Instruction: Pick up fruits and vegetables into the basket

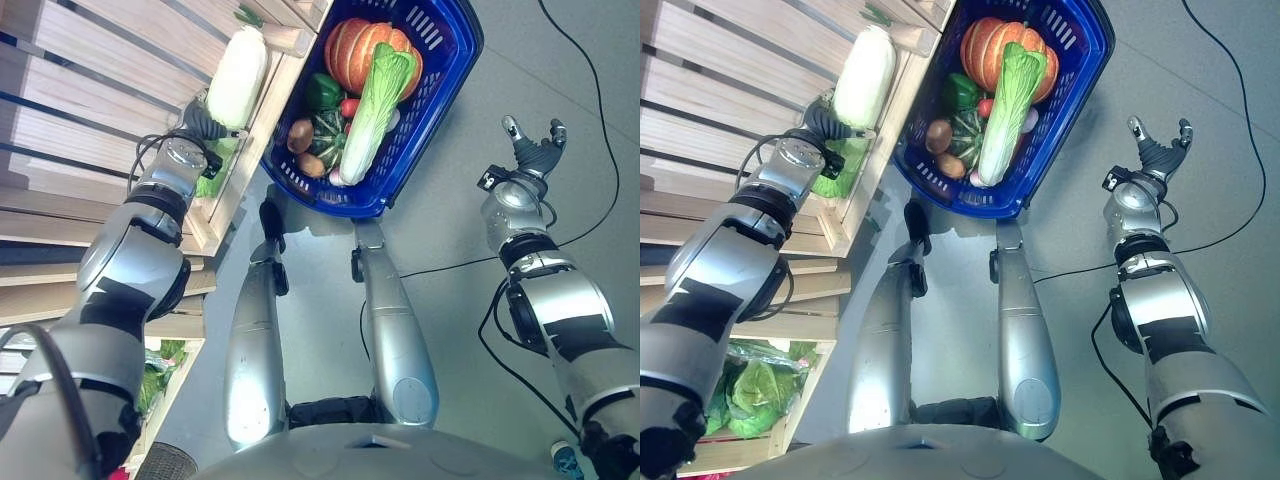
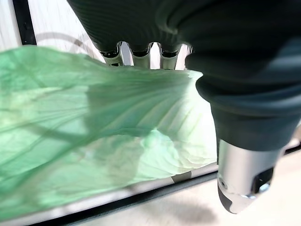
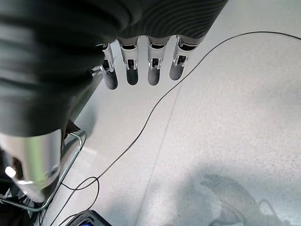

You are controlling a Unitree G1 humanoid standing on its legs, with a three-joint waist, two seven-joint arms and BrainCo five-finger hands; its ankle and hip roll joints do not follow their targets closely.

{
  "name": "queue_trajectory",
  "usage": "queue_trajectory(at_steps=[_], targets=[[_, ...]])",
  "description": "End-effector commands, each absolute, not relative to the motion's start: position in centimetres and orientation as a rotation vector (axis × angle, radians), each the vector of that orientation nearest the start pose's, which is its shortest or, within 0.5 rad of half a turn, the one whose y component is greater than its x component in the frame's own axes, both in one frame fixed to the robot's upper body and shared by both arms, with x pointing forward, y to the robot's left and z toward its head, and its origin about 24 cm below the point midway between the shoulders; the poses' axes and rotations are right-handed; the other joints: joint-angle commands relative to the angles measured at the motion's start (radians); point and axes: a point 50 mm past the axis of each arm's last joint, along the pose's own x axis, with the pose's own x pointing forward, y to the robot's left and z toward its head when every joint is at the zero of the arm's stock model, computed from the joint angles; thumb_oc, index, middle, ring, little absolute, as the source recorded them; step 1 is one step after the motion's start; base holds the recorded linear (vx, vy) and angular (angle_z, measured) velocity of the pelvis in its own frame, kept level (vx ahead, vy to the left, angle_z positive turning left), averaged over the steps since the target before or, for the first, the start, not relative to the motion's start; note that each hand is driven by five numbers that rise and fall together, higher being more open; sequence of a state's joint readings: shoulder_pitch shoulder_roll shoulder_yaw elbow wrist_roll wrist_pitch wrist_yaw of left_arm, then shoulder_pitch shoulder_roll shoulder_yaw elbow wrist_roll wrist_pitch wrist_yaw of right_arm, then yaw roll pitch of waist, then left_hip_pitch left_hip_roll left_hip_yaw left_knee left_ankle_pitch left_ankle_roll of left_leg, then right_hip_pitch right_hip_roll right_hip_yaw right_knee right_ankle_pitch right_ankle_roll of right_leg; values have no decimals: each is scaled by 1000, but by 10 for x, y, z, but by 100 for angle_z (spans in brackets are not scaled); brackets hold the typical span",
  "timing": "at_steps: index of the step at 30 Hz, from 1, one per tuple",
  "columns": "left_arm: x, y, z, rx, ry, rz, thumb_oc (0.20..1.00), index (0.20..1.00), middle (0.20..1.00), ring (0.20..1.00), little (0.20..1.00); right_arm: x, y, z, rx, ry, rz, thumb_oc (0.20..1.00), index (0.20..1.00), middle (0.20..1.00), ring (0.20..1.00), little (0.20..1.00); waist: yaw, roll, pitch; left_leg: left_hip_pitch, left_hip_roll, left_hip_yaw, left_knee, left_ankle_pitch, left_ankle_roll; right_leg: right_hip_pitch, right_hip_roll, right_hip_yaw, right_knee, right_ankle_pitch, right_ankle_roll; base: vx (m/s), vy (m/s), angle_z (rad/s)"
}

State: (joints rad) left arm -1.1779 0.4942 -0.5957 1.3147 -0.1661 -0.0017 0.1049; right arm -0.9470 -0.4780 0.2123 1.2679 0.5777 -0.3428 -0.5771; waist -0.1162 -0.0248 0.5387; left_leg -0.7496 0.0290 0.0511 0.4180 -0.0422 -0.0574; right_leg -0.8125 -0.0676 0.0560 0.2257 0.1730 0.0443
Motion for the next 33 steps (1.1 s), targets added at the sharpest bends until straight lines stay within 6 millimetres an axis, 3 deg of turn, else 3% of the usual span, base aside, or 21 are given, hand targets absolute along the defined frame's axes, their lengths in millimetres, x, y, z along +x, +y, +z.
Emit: queue_trajectory(at_steps=[1, 13, 14, 15, 16, 17, 18, 19, 33], targets=[[401, 248, 119, 769, 338, 147, 1000, 1000, 1000, 1000, 1000, 372, -286, 123, -15, -101, -809, 1000, 1000, 1000, 1000, 1000, -3, 30, -19, 23, -21, 2, -148, 64, -11, 54, 45, -81, 93, -166, 29, 0, 0, 0], [400, 237, 108, 858, 402, 30, 1000, 1000, 1000, 1000, 1000, 373, -281, 122, -4, -106, -812, 1000, 1000, 1000, 1000, 1000, -1, 29, -19, 17, -22, 1, -145, 63, -11, 51, 41, -81, 87, -160, 31, 0, 0, 0], [400, 235, 106, 865, 407, 16, 881, 881, 881, 881, 881, 373, -280, 122, -3, -108, -812, 1000, 1000, 1000, 1000, 1000, 0, 29, -19, 20, -24, 1, -147, 63, -11, 54, 41, -81, 83, -158, 31, 0, 0, 0], [400, 234, 105, 872, 409, 10, 815, 815, 815, 815, 815, 373, -280, 122, -2, -110, -810, 1000, 1000, 1000, 1000, 1000, 0, 29, -19, 19, -24, 1, -147, 64, -11, 54, 41, -81, 82, -158, 31, 0, 0, 0], [400, 234, 105, 873, 408, 9, 815, 815, 815, 815, 815, 373, -280, 122, -1, -110, -810, 1000, 1000, 1000, 1000, 1000, 0, 28, -19, 19, -24, 2, -147, 64, -11, 53, 40, -81, 82, -157, 31, 0, 0, 0], [400, 233, 105, 882, 406, 2, 420, 420, 420, 420, 420, 374, -279, 123, 0, -112, -809, 1000, 1000, 1000, 1000, 1000, 1, 28, -19, 17, -23, 2, -146, 64, -12, 52, 40, -82, 82, -157, 32, 0, 0, 0], [400, 232, 106, 885, 403, -1, 244, 244, 244, 244, 244, 374, -279, 124, 2, -113, -808, 1000, 1000, 1000, 1000, 1000, 1, 27, -19, 17, -23, 2, -147, 64, -12, 53, 39, -82, 80, -156, 33, 0, 0, 0], [401, 232, 106, 884, 403, -4, 200, 200, 200, 200, 200, 374, -278, 124, 2, -114, -807, 1000, 1000, 1000, 1000, 1000, 1, 26, -19, 18, -22, 2, -149, 64, -12, 53, 39, -82, 80, -156, 34, 0, 0, 0], [402, 235, 112, 808, 331, 61, 200, 200, 200, 200, 200, 373, -278, 120, 16, -111, -804, 1000, 1000, 1000, 1000, 1000, 7, 30, -19, 24, -24, -4, -155, 71, -15, 59, 38, -83, 77, -153, 35, 0, 0, 0]])
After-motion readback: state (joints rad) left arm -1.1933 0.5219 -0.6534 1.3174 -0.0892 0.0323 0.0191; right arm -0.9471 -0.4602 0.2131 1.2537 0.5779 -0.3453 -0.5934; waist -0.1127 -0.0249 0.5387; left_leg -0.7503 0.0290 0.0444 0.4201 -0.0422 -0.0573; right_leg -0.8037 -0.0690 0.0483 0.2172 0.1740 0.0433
